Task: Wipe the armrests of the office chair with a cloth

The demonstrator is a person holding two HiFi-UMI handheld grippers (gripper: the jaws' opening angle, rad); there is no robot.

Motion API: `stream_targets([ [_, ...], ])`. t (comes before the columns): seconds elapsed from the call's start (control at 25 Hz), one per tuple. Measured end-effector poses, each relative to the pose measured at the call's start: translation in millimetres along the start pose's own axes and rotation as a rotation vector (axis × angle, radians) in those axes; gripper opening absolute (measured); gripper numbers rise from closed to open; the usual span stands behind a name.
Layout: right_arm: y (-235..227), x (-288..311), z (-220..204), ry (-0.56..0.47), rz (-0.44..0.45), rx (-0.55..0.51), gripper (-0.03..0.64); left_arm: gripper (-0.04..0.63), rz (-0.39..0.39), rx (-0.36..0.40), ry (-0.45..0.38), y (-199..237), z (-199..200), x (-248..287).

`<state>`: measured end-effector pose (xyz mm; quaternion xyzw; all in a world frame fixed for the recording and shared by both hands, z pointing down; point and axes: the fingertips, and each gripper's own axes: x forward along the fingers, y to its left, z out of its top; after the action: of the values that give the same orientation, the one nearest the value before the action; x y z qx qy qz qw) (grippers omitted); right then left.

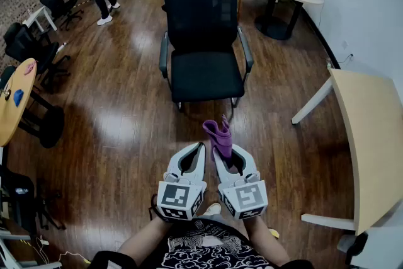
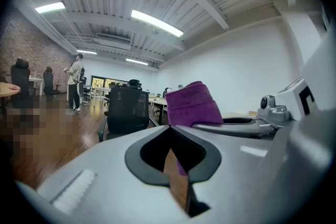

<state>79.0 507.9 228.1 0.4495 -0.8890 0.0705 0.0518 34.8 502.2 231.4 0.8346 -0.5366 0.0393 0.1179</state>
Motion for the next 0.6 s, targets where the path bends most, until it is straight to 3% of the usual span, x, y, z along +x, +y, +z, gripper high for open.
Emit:
stream_targets([
  [0.32,-3.7,57.0,5.6,0.017,0.018,-0.002,0.075,0.005,0.027,-0.012,-0.013,50.9,14.6,31.9],
  [0.6,-21.7,125.0,16.4,0.037,-0.025,-0.008,0.075,0.005,-0.005,-0.033,-0.008,104.3,30.2,82.0],
])
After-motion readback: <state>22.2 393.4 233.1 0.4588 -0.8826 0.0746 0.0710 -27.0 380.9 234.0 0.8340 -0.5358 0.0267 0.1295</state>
